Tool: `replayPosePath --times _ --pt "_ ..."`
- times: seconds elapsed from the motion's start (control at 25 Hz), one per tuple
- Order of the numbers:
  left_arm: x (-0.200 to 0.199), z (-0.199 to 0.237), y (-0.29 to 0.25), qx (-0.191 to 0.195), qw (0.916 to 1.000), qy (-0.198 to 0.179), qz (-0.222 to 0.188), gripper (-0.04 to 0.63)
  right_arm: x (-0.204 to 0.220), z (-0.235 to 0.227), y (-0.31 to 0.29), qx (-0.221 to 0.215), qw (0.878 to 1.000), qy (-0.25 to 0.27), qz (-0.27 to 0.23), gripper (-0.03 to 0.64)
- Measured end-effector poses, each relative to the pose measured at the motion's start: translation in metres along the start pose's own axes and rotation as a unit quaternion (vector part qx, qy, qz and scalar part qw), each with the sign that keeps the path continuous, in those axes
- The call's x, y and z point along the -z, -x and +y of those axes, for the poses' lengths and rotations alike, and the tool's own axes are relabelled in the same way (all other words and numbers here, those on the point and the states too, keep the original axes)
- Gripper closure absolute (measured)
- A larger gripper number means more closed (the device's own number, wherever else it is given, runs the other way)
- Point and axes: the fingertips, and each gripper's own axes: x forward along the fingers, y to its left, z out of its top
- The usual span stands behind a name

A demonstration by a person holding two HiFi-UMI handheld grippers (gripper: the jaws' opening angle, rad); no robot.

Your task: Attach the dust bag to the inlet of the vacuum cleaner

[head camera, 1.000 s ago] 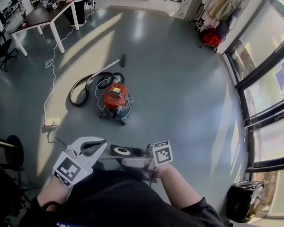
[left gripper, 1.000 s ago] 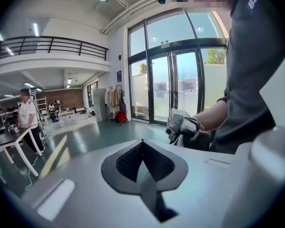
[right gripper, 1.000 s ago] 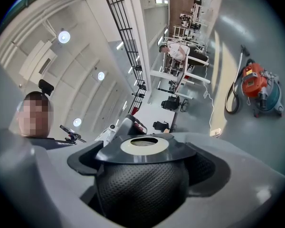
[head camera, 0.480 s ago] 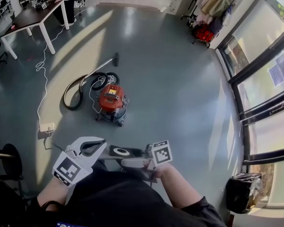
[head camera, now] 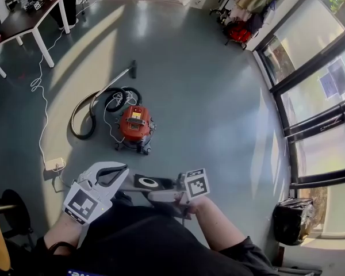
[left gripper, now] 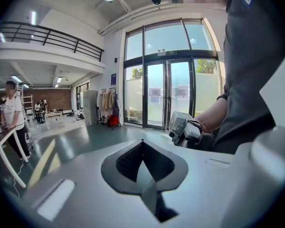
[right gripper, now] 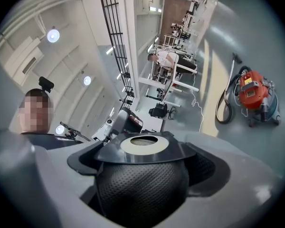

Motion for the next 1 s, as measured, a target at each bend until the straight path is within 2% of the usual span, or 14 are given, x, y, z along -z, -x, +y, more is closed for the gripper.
replayPosePath --times 0.24,0.52,0.8,1.0 --pt "0.007 0.051 0.016 0.011 0.9997 0.01 -0.018 0.578 -0.024 -0.009 -0.037 0.022 1.0 -0.008 -0.005 0.095" --pt "0.017 0.082 0.012 0.025 0.9993 0.013 -0.023 0.578 -0.041 -0.016 -0.054 0.035 0.999 -0.014 -0.01 0.095" --pt "0.015 0.089 -0.007 0.002 1.0 0.008 -0.003 0.578 -0.051 -0.031 -0.044 0.015 1.0 -0.021 0.01 0.095" --pt "0.017 0.091 -0.029 -0.03 0.9994 0.012 0.014 0.578 -0.059 -0.045 -0.026 -0.004 0.999 -0.023 0.031 0.095"
